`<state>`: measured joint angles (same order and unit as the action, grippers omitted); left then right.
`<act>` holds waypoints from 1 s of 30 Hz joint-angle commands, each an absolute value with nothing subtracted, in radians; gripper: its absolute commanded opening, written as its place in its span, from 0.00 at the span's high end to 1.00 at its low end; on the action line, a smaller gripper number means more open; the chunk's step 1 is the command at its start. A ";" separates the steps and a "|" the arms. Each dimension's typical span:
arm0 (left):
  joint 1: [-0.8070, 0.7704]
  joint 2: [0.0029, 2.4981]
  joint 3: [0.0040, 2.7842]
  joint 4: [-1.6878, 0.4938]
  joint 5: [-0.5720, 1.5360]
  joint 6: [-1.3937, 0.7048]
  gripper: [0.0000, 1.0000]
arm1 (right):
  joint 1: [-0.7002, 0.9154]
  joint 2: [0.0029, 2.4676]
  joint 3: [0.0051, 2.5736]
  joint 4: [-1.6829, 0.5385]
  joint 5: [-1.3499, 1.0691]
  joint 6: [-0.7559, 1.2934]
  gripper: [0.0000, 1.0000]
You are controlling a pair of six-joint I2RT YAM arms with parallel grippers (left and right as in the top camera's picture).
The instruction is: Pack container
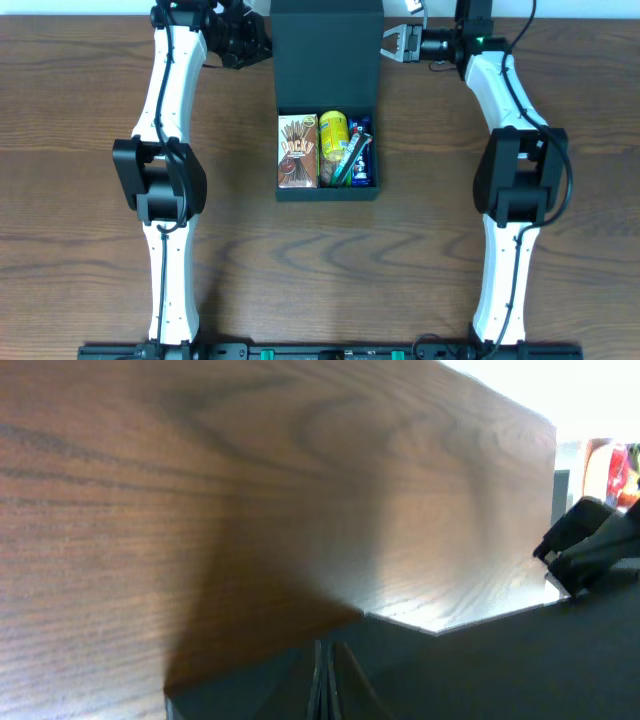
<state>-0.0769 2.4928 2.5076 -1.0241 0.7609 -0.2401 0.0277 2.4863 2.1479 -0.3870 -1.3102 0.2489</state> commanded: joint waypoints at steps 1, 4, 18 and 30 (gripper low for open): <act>-0.086 2.483 2.575 -1.078 0.787 -0.121 0.94 | 0.038 2.405 2.167 -0.434 -1.327 0.201 0.99; -0.086 2.474 2.599 -1.135 0.787 -0.064 0.94 | 0.049 2.370 2.167 -0.592 -1.236 0.086 0.99; -0.084 2.345 2.600 -1.287 0.785 0.175 0.94 | 0.106 2.216 2.167 -1.027 -0.860 -0.245 0.99; -0.084 2.335 2.600 -1.390 0.775 0.255 0.94 | 0.106 2.209 2.168 -1.148 -0.790 -0.273 0.99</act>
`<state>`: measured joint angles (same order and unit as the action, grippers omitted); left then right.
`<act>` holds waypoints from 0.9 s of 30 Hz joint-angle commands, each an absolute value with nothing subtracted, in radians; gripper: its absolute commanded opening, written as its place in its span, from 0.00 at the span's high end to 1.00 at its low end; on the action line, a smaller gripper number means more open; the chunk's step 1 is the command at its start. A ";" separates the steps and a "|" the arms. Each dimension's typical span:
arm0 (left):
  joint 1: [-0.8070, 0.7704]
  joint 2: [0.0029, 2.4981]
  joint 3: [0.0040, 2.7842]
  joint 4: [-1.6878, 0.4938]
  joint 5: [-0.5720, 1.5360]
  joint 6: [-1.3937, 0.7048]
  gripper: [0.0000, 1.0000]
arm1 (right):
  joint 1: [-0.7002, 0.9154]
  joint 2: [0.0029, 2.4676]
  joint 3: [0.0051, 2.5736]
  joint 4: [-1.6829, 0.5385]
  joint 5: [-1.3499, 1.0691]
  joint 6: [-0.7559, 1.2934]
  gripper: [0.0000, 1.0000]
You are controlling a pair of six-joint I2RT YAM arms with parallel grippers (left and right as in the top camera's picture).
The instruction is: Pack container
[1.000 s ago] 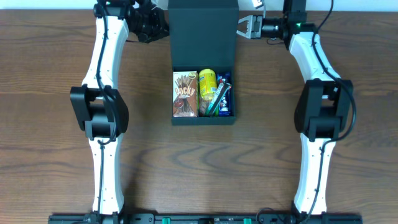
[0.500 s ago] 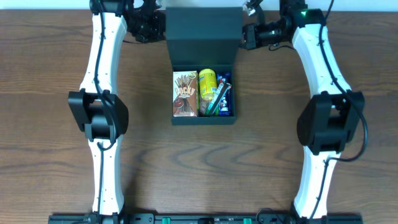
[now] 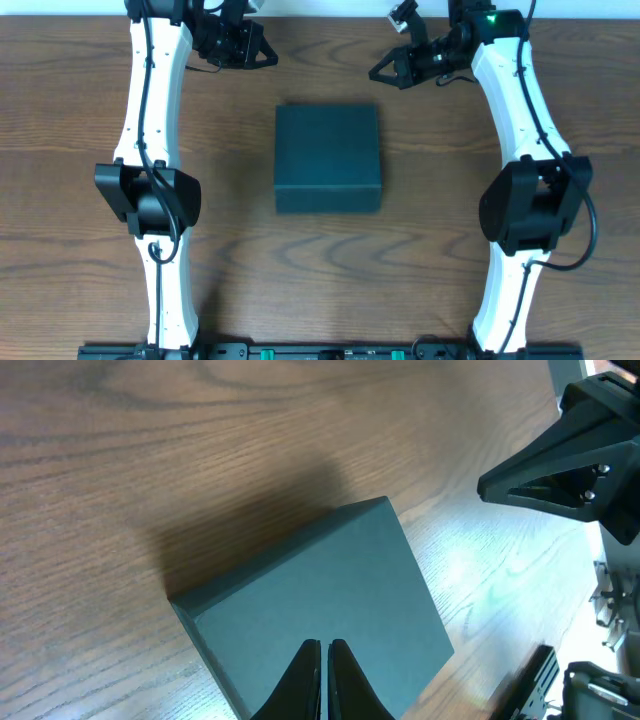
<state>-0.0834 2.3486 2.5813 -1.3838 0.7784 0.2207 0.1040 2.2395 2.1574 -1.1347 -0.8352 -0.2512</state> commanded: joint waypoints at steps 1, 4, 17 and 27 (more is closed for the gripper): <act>-0.084 2.335 2.600 -1.391 0.774 0.256 0.94 | 0.106 2.204 2.168 -1.158 -0.754 -0.260 0.99; -0.084 2.335 2.600 -1.404 0.751 0.255 0.94 | 0.106 2.181 2.168 -1.182 -0.659 -0.228 0.99; -0.277 2.335 2.573 -1.583 0.523 0.383 0.94 | 0.069 1.993 2.167 -1.305 -0.419 -0.215 0.98; -0.380 2.334 2.312 -1.601 0.616 0.527 0.94 | 0.073 1.765 2.075 -1.526 -0.395 -0.267 0.98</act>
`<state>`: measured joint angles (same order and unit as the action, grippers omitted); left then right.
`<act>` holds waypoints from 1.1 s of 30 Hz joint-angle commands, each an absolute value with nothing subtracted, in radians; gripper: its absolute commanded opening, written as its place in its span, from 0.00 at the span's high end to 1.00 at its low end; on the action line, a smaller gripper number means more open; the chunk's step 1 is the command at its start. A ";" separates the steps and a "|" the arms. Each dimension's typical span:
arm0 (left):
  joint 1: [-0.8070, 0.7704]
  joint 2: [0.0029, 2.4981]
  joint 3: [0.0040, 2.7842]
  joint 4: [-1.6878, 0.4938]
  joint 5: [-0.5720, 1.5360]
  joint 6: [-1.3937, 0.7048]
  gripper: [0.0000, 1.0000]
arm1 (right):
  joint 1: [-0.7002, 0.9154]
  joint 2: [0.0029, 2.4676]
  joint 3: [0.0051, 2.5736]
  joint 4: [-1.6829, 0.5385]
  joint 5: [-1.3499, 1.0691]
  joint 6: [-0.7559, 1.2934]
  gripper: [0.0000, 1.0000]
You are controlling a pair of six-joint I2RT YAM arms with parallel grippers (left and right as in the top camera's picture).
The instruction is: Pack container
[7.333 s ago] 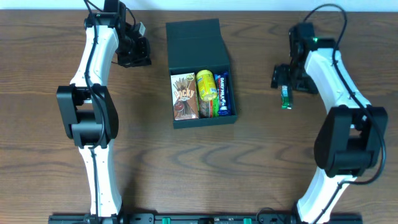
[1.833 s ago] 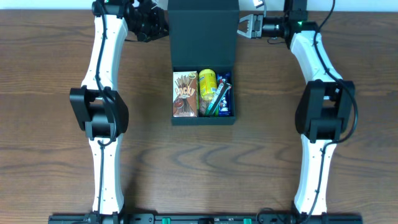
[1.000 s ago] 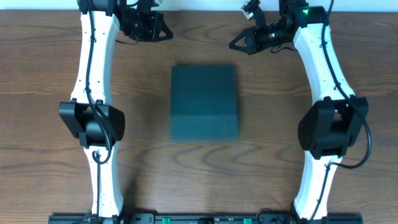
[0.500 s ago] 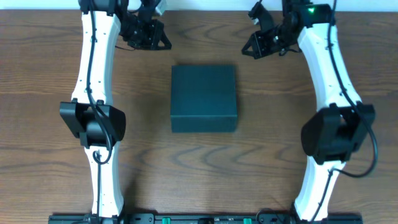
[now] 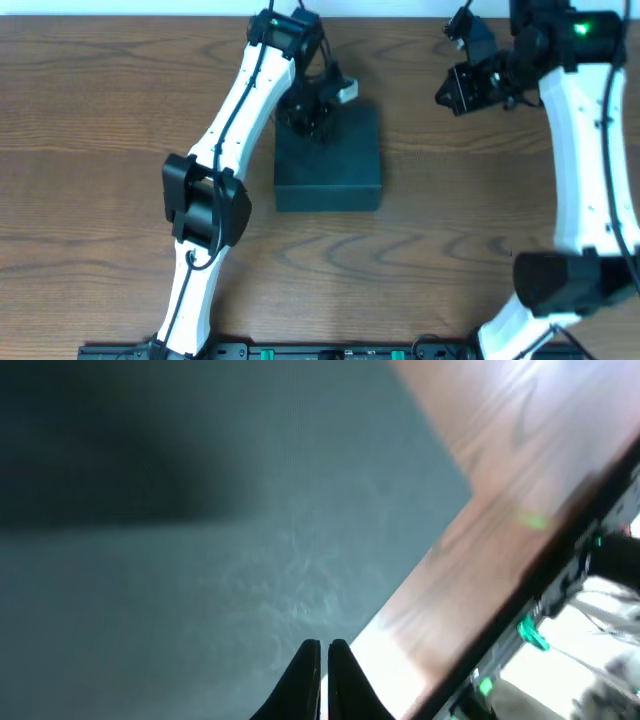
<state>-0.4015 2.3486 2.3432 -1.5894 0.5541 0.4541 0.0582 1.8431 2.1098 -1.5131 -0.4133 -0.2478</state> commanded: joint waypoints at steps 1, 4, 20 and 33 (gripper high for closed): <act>-0.379 2.333 2.286 -1.605 0.646 0.548 0.94 | 0.074 1.716 2.026 -1.538 -0.378 -0.267 0.99; -0.383 2.328 2.212 -1.591 0.648 0.547 0.94 | 0.073 1.537 1.800 -1.499 -0.371 -0.262 0.98; -0.419 2.326 2.097 -1.438 0.542 0.444 0.94 | 0.274 1.100 0.699 -0.666 -0.471 0.169 0.99; -0.419 2.326 2.097 -1.440 0.543 0.440 0.94 | 0.490 1.383 0.463 0.085 -0.248 0.485 0.98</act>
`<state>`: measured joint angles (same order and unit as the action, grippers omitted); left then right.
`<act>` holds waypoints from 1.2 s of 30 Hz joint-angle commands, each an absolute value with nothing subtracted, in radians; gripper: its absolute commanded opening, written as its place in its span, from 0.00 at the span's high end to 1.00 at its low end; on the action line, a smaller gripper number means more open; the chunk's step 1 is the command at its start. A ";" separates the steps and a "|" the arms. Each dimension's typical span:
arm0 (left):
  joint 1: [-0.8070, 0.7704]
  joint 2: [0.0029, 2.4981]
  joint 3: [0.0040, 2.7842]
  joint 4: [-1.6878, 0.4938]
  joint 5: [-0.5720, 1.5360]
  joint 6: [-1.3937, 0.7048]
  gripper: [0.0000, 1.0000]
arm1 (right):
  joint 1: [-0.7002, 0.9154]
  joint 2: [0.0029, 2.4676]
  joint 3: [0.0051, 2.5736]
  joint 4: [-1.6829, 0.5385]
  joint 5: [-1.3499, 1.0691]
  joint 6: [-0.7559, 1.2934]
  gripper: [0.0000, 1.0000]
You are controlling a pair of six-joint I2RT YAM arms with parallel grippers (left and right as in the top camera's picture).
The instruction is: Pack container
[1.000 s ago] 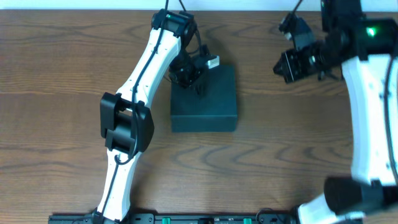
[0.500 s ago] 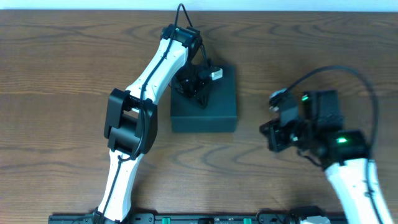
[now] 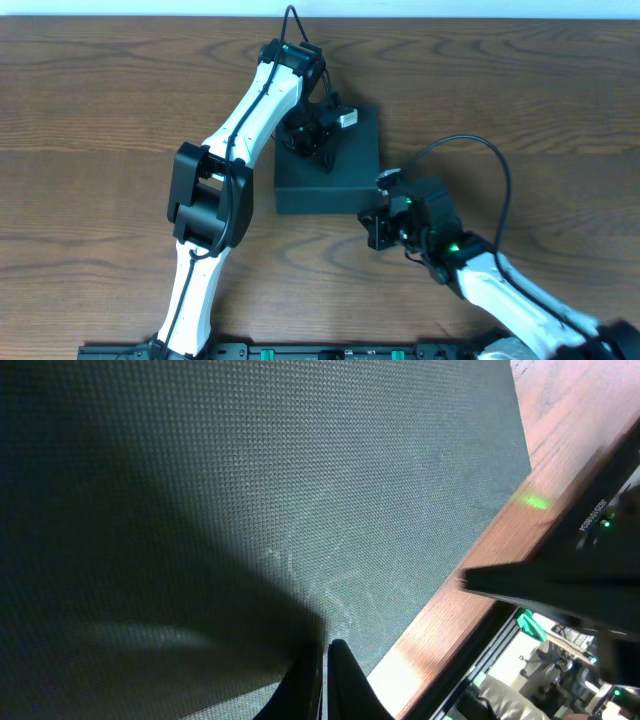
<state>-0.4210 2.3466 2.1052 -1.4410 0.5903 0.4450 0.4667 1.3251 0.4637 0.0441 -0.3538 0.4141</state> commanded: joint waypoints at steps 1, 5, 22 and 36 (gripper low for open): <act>-0.419 2.326 2.097 -1.440 0.543 0.440 0.94 | 0.492 1.410 0.463 0.116 -0.226 0.496 0.98; -0.419 2.326 2.097 -1.443 0.543 0.440 0.94 | 0.491 1.470 0.464 0.188 -0.224 0.520 0.99; -0.416 2.308 2.097 -1.438 0.569 0.413 0.94 | 0.491 1.416 0.467 0.175 -0.327 0.576 0.98; -0.405 1.742 2.092 -1.574 0.426 0.321 0.94 | 0.492 0.683 0.588 -0.558 -0.339 0.384 0.98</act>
